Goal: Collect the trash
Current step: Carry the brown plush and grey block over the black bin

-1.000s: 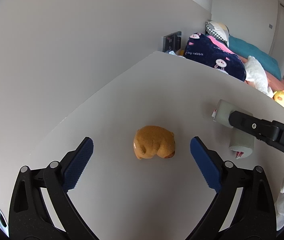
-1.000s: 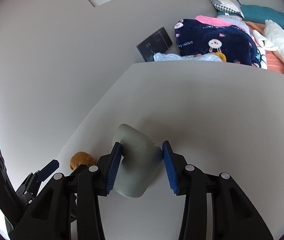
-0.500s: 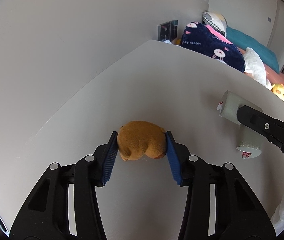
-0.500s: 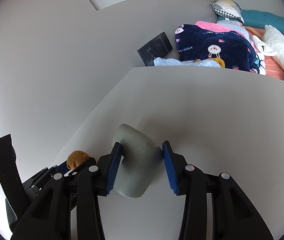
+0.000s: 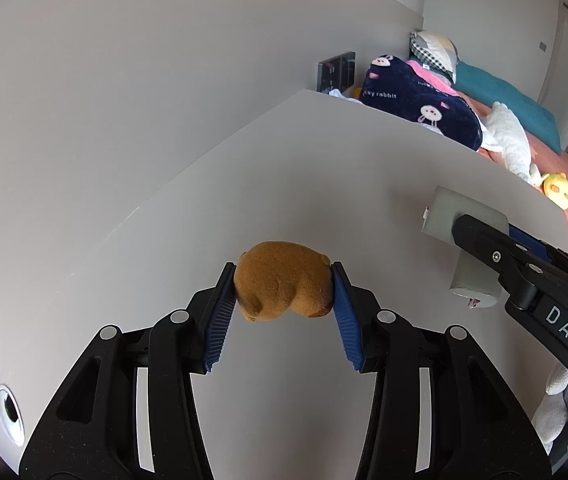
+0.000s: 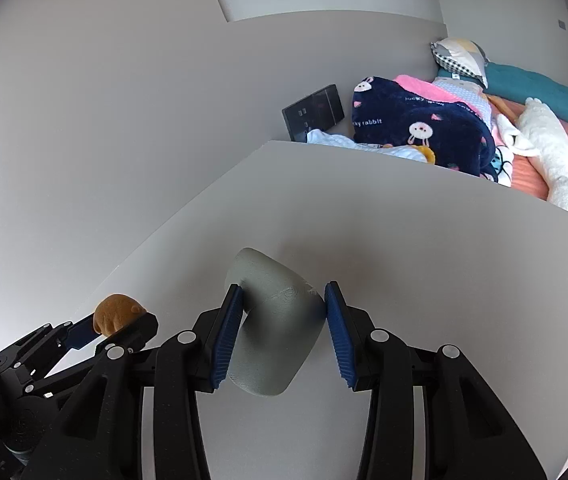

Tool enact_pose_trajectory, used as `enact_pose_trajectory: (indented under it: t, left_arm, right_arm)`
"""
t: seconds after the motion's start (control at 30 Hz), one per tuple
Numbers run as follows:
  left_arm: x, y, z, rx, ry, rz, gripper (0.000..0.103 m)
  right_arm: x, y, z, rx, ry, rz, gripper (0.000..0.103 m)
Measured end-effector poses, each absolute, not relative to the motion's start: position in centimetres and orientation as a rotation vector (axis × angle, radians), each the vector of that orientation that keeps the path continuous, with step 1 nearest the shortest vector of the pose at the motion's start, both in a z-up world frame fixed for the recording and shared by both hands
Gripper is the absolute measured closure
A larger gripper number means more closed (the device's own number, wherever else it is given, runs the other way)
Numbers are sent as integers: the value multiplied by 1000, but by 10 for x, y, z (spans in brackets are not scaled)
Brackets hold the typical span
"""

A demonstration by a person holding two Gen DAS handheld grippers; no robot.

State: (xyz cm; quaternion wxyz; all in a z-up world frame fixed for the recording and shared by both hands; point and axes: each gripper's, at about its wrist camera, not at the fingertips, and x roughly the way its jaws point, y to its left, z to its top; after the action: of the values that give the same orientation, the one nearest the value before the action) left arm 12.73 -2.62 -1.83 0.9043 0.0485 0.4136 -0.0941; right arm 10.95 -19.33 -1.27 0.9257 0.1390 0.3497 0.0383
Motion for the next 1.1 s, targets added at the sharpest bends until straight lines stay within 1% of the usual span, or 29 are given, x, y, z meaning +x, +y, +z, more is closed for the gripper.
enact_pose_trajectory:
  t: [0.43, 0.8, 1.1]
  left_arm:
    - [59, -29, 14, 89, 822, -210, 57]
    - [4, -55, 26, 86, 804, -271, 57]
    - [-33, -87, 32, 112, 781, -330, 57]
  right_arm:
    - [40, -205, 32, 227, 713, 85, 59]
    - [-31, -226, 48, 210, 704, 80, 59]
    - [-80, -254, 50, 210, 694, 45, 59]
